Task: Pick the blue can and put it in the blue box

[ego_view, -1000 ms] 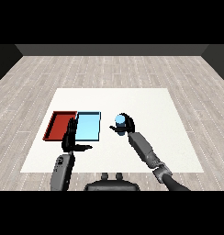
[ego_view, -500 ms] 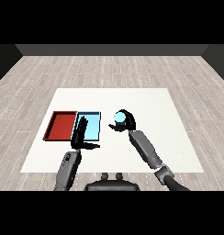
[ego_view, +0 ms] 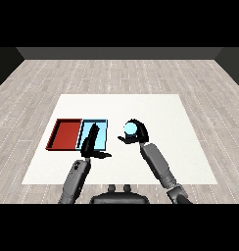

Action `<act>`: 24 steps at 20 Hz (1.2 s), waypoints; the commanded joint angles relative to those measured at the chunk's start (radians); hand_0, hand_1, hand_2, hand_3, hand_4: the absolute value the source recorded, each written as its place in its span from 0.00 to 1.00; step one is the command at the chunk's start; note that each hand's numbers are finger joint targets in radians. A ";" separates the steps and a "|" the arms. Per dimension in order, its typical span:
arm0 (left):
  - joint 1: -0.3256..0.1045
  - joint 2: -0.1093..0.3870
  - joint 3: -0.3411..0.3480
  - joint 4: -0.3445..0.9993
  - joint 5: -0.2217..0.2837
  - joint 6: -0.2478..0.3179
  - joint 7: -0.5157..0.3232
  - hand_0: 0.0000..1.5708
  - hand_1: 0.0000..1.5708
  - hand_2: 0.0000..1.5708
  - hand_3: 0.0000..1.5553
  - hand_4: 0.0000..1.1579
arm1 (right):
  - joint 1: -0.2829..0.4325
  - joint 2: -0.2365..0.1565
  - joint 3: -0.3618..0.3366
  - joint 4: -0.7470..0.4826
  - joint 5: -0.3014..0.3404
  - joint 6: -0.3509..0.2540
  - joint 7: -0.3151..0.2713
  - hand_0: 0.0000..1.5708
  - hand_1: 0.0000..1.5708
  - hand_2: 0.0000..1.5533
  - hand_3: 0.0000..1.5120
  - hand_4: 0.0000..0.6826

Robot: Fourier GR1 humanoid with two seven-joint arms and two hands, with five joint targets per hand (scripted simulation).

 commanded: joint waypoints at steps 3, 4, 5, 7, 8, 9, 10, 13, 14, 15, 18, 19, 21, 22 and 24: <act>-0.029 0.018 -0.014 0.044 -0.002 -0.015 -0.009 0.00 0.00 0.00 0.00 0.00 | 0.020 0.027 -0.050 0.048 0.044 0.075 -0.071 0.91 0.91 0.93 0.93 0.97; -0.104 -0.002 -0.096 0.108 0.013 0.088 -0.011 0.00 0.00 0.00 0.00 0.00 | 0.005 0.036 -0.042 0.003 0.050 0.058 0.000 0.91 0.91 0.93 0.93 0.98; -0.060 -0.002 -0.095 0.002 0.020 0.071 0.065 0.00 0.00 0.00 0.00 0.00 | -0.002 0.046 -0.026 -0.012 0.047 0.008 0.007 0.91 0.91 0.93 0.93 0.98; -0.137 -0.002 -0.130 0.173 0.042 0.137 -0.033 0.00 0.00 0.00 0.00 0.00 | 0.007 0.029 -0.046 -0.055 0.059 0.048 0.053 0.91 0.91 0.93 0.93 0.97; 0.002 -0.002 -0.128 0.051 0.005 0.084 0.004 0.00 0.00 0.00 0.00 0.00 | 0.026 0.046 -0.005 -0.079 0.075 0.017 0.038 0.91 0.91 0.93 0.94 0.97; -0.195 -0.002 -0.121 0.228 0.064 0.173 -0.037 0.00 0.00 0.00 0.00 0.00 | -0.004 0.047 -0.006 -0.043 0.030 0.010 0.033 0.90 0.90 0.93 0.94 0.97; -0.126 -0.002 -0.144 0.189 0.066 0.135 -0.029 0.00 0.00 0.00 0.00 0.00 | -0.014 0.047 0.022 0.008 0.036 0.008 -0.010 0.90 0.90 0.93 0.94 0.97; -0.198 -0.002 -0.147 0.286 0.091 0.147 -0.048 0.00 0.00 0.00 0.00 0.00 | 0.047 0.047 0.048 -0.145 0.056 -0.012 0.062 0.89 0.89 0.93 0.93 0.97; -0.134 -0.002 -0.231 0.265 0.110 0.204 -0.081 0.00 0.00 0.00 0.00 0.00 | 0.034 0.047 0.007 -0.102 0.071 0.041 0.053 0.90 0.90 0.93 0.93 0.97; -0.207 -0.002 -0.198 0.295 0.115 0.201 -0.057 0.00 0.00 0.00 0.00 0.00 | -0.013 0.047 0.040 0.047 0.035 0.007 -0.070 0.89 0.89 0.93 0.93 0.98; -0.250 -0.002 -0.192 0.384 0.135 0.197 -0.063 0.00 0.00 0.00 0.00 0.00 | -0.001 0.040 0.011 -0.115 0.058 0.045 0.056 0.89 0.89 0.93 0.93 0.99; -0.223 -0.002 -0.255 0.322 0.147 0.251 -0.057 0.00 0.00 0.00 0.00 0.00 | 0.042 0.047 0.030 -0.117 0.081 0.036 0.028 0.89 0.89 0.93 0.93 0.99; -0.182 -0.002 -0.207 0.253 0.107 0.195 -0.001 0.00 0.00 0.00 0.00 0.00 | -0.096 0.047 0.099 0.049 -0.014 -0.066 -0.020 0.89 0.89 0.93 0.93 0.99; -0.264 -0.002 -0.200 0.377 0.151 0.197 -0.066 0.00 0.00 0.00 0.00 0.00 | -0.010 0.047 0.042 -0.071 0.045 0.027 0.017 0.89 0.89 0.93 0.93 1.00; -0.220 -0.002 -0.232 0.335 0.133 0.206 -0.051 0.00 0.00 0.00 0.00 0.00 | -0.036 0.047 0.004 -0.081 0.064 0.056 0.072 0.89 0.89 0.94 0.94 1.00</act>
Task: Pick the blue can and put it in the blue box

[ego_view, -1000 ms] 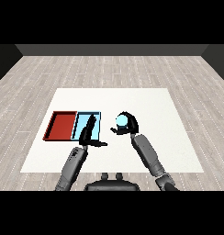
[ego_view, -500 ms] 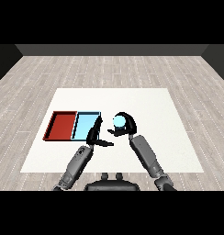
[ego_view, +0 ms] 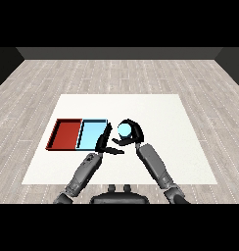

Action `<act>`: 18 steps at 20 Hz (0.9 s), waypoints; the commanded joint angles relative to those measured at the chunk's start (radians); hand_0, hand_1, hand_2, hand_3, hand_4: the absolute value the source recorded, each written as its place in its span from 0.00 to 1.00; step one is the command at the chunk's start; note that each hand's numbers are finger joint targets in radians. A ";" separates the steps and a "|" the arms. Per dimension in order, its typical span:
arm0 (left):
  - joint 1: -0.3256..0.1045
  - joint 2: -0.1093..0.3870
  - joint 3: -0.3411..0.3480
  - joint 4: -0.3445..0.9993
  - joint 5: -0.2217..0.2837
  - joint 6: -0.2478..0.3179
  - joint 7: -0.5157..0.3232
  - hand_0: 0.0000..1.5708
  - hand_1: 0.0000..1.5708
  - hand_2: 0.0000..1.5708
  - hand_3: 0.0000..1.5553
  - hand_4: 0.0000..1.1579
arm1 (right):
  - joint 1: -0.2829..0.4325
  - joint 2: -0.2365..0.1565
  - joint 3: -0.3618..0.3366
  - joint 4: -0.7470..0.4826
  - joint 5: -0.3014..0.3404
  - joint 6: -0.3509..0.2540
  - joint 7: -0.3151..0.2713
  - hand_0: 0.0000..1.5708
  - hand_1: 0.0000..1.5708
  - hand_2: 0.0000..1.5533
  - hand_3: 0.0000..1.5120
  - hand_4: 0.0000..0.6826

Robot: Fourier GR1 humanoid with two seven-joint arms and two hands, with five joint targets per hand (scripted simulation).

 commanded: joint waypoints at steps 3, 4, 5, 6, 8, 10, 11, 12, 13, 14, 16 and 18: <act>0.014 0.000 -0.026 -0.038 -0.003 0.008 0.047 0.00 0.00 0.00 0.00 0.00 | 0.048 0.001 0.079 -0.034 -0.028 -0.046 -0.046 0.89 0.89 0.93 0.93 0.98; -0.009 0.000 -0.053 0.028 0.042 0.012 -0.004 0.00 0.00 0.00 0.00 0.00 | -0.097 0.001 0.075 0.119 -0.087 -0.072 -0.085 0.89 0.89 0.93 0.93 0.97; -0.058 0.000 -0.056 0.035 0.065 0.026 0.014 0.00 0.00 0.00 0.00 0.00 | -0.010 0.001 0.109 -0.062 -0.018 -0.074 0.048 0.89 0.89 0.92 0.93 0.96; -0.044 0.000 -0.109 0.053 0.093 0.063 -0.033 0.00 0.00 0.00 0.00 0.00 | -0.031 0.001 0.077 0.032 -0.023 -0.051 -0.028 0.89 0.89 0.92 0.92 0.96; -0.045 0.000 -0.052 0.080 0.081 0.012 -0.049 0.00 0.00 0.00 0.00 0.00 | -0.077 0.001 0.061 0.041 -0.041 -0.045 -0.014 0.89 0.89 0.92 0.92 0.95; -0.046 0.000 -0.074 0.085 0.086 0.027 -0.052 0.00 0.00 0.00 0.00 0.00 | 0.009 0.001 0.104 -0.032 -0.028 -0.048 -0.022 0.90 0.90 0.92 0.92 0.95; -0.064 0.000 -0.082 0.092 0.096 0.028 -0.043 0.00 0.00 0.00 0.00 0.00 | -0.058 0.001 0.105 -0.003 -0.029 -0.088 0.017 0.90 0.90 0.92 0.92 0.96; -0.084 0.000 -0.023 0.120 0.083 -0.010 -0.039 0.00 0.00 0.00 0.00 0.00 | -0.031 0.001 0.120 0.038 -0.058 -0.073 -0.052 0.90 0.90 0.92 0.92 0.95; -0.122 0.000 -0.114 0.135 0.133 0.074 -0.026 0.00 0.00 0.00 0.00 0.00 | -0.022 0.001 0.099 -0.072 -0.020 -0.058 0.053 0.91 0.91 0.92 0.92 0.92; -0.076 0.000 -0.119 0.071 0.100 0.080 -0.025 0.00 0.00 0.00 0.00 0.00 | 0.012 0.001 0.135 0.036 -0.054 -0.066 -0.082 0.91 0.91 0.92 0.92 0.91; -0.085 0.000 -0.048 0.075 0.064 0.005 -0.001 0.00 0.00 0.00 0.00 0.00 | 0.037 0.001 0.121 -0.091 -0.003 -0.056 0.040 0.90 0.90 0.93 0.93 0.90; -0.114 0.000 -0.156 0.064 0.156 0.100 -0.010 0.00 0.00 0.00 0.00 0.00 | -0.041 0.001 0.219 -0.011 -0.050 -0.161 0.007 0.90 0.90 0.93 0.92 0.92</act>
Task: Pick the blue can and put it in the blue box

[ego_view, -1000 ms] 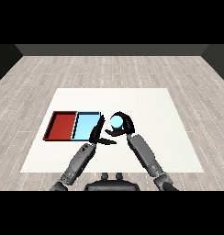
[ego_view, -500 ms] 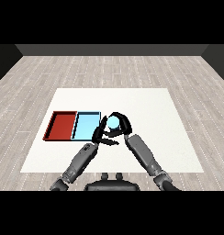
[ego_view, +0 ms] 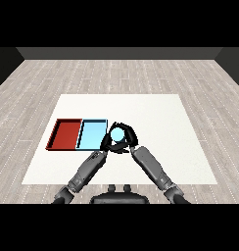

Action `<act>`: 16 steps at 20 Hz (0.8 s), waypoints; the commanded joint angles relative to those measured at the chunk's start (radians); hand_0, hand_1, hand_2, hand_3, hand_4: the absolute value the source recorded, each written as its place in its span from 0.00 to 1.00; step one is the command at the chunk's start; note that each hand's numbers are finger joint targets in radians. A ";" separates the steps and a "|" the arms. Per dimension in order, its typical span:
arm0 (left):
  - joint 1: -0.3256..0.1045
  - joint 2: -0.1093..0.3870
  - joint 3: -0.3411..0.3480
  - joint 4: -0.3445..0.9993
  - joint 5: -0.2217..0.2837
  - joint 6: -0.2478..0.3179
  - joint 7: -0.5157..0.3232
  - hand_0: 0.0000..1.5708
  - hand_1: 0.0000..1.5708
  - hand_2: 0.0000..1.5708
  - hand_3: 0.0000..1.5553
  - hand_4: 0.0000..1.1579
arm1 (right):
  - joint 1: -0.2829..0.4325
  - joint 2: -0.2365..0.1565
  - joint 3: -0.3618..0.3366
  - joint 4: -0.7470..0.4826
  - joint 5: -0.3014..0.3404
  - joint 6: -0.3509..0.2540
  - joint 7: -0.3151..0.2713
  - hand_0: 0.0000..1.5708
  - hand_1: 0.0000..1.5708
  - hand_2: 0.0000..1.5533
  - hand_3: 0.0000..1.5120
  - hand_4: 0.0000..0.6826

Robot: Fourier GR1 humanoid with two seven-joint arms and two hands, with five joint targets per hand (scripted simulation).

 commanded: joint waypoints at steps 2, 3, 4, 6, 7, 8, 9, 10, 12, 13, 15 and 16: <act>0.030 0.000 -0.020 -0.018 0.002 -0.020 -0.047 0.00 0.00 0.00 0.00 0.00 | -0.085 0.000 0.116 0.046 -0.042 -0.118 0.009 0.89 0.89 0.93 0.92 0.91; 0.034 0.000 -0.088 -0.013 0.018 0.058 -0.071 0.00 0.00 0.00 0.00 0.09 | 0.000 -0.045 0.021 -0.128 0.027 -0.009 0.105 0.87 0.87 0.93 0.92 0.90; -0.012 0.000 -0.011 0.033 -0.005 0.004 -0.068 0.00 0.00 0.00 0.00 0.15 | -0.076 0.000 0.095 0.040 -0.051 -0.053 0.017 0.84 0.84 0.92 0.92 0.90; -0.011 0.029 -0.049 0.064 -0.136 0.121 -0.040 0.17 0.17 0.33 0.00 0.49 | -0.038 0.000 0.120 0.060 -0.050 -0.052 -0.039 0.81 0.81 0.91 0.92 0.90; -0.073 0.028 -0.031 0.050 -0.144 0.138 0.036 0.08 0.08 0.29 0.00 0.52 | -0.080 0.000 0.083 0.024 -0.047 -0.040 0.033 0.89 0.89 0.93 0.92 0.89; -0.121 0.002 -0.014 0.121 -0.163 0.160 0.027 0.26 0.26 0.36 0.19 0.49 | -0.081 0.000 0.101 0.042 -0.042 -0.057 0.008 0.90 0.90 0.93 0.92 0.88; -0.061 0.020 -0.047 0.021 -0.191 0.187 0.057 0.29 0.29 0.36 0.26 0.24 | -0.087 0.000 0.075 0.131 -0.080 -0.021 -0.078 0.92 0.92 0.94 0.92 0.87; -0.126 0.001 -0.064 0.059 -0.145 0.189 0.078 0.20 0.20 0.31 0.21 0.16 | -0.083 0.000 0.216 0.096 -0.127 -0.120 -0.093 0.93 0.93 0.94 0.92 0.87; -0.104 0.001 -0.081 0.096 -0.230 0.206 0.028 0.25 0.25 0.37 0.06 0.11 | -0.160 -0.001 0.117 0.104 -0.129 -0.061 -0.026 0.94 0.94 0.95 0.93 0.88; -0.113 0.014 -0.133 0.094 -0.305 0.255 0.096 0.29 0.29 0.38 0.00 0.16 | -0.157 -0.001 0.170 0.088 -0.125 -0.085 -0.018 0.93 0.93 0.94 0.92 0.87; -0.087 0.022 -0.131 0.097 -0.331 0.235 0.056 0.00 0.00 0.10 0.00 0.27 | -0.073 -0.001 0.159 0.091 -0.082 -0.067 -0.073 0.93 0.93 0.94 0.92 0.87; -0.044 0.003 -0.109 -0.032 -0.135 0.204 0.073 0.00 0.00 0.00 0.00 0.37 | -0.097 -0.001 0.200 0.046 -0.074 -0.139 -0.028 0.93 0.93 0.94 0.92 0.86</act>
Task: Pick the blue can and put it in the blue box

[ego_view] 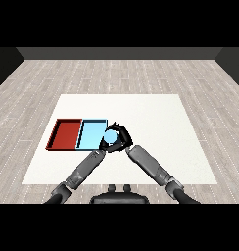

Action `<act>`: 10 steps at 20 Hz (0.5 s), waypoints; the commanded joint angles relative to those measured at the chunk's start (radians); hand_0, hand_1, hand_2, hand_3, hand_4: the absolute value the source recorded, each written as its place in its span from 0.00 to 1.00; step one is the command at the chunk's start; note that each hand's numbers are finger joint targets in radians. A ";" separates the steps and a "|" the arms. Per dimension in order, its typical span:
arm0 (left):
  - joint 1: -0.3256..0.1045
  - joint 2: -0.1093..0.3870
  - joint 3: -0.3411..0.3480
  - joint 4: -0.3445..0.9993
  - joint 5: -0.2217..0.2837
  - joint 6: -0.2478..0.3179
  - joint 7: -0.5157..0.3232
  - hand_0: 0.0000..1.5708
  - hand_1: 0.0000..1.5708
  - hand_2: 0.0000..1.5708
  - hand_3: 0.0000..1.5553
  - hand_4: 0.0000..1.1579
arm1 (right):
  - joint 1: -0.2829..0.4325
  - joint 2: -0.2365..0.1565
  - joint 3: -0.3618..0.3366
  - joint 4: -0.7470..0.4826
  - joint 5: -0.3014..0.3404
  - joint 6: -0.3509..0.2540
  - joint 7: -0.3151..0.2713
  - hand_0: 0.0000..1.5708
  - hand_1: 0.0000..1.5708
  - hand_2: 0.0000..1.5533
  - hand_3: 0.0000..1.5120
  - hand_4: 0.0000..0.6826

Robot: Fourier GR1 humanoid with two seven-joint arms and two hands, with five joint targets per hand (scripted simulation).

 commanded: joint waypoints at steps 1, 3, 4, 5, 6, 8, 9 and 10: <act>0.013 -0.054 -0.006 -0.014 0.105 0.048 -0.093 0.00 0.00 0.04 0.00 0.61 | 0.012 0.025 0.082 -0.024 -0.031 -0.048 -0.005 0.93 0.93 0.94 0.92 0.87; 0.060 -0.054 0.034 -0.075 0.108 0.045 -0.114 0.44 0.44 0.51 0.34 0.62 | 0.024 0.025 0.012 -0.024 -0.025 0.029 -0.016 0.92 0.92 0.94 0.92 0.89; -0.033 -0.054 0.005 0.001 0.130 0.088 -0.061 0.65 0.65 0.66 0.58 0.60 | 0.041 0.025 0.057 -0.031 -0.041 0.003 -0.013 0.92 0.92 0.93 0.92 0.89; -0.030 -0.055 0.031 -0.039 0.084 0.052 -0.017 0.61 0.61 0.62 0.55 0.60 | -0.010 0.025 0.042 -0.004 -0.062 -0.020 -0.001 0.92 0.92 0.93 0.92 0.89; 0.036 -0.055 -0.008 0.003 0.099 0.075 -0.096 0.52 0.52 0.54 0.46 0.59 | -0.012 0.025 -0.016 -0.049 -0.028 0.049 0.047 0.92 0.92 0.94 0.92 0.88; -0.073 -0.054 -0.062 0.046 0.210 0.105 -0.086 0.47 0.47 0.52 0.41 0.58 | -0.012 0.025 0.068 0.020 -0.083 -0.018 -0.038 0.92 0.92 0.94 0.92 0.88; 0.027 -0.051 0.040 -0.016 0.091 0.011 -0.111 0.41 0.41 0.48 0.33 0.58 | 0.000 0.025 0.069 -0.004 -0.094 -0.023 -0.034 0.91 0.91 0.94 0.92 0.87; 0.003 -0.054 0.043 0.009 0.097 0.017 -0.089 0.37 0.37 0.45 0.32 0.57 | -0.021 0.025 0.045 -0.004 -0.084 -0.010 -0.008 0.92 0.92 0.94 0.92 0.87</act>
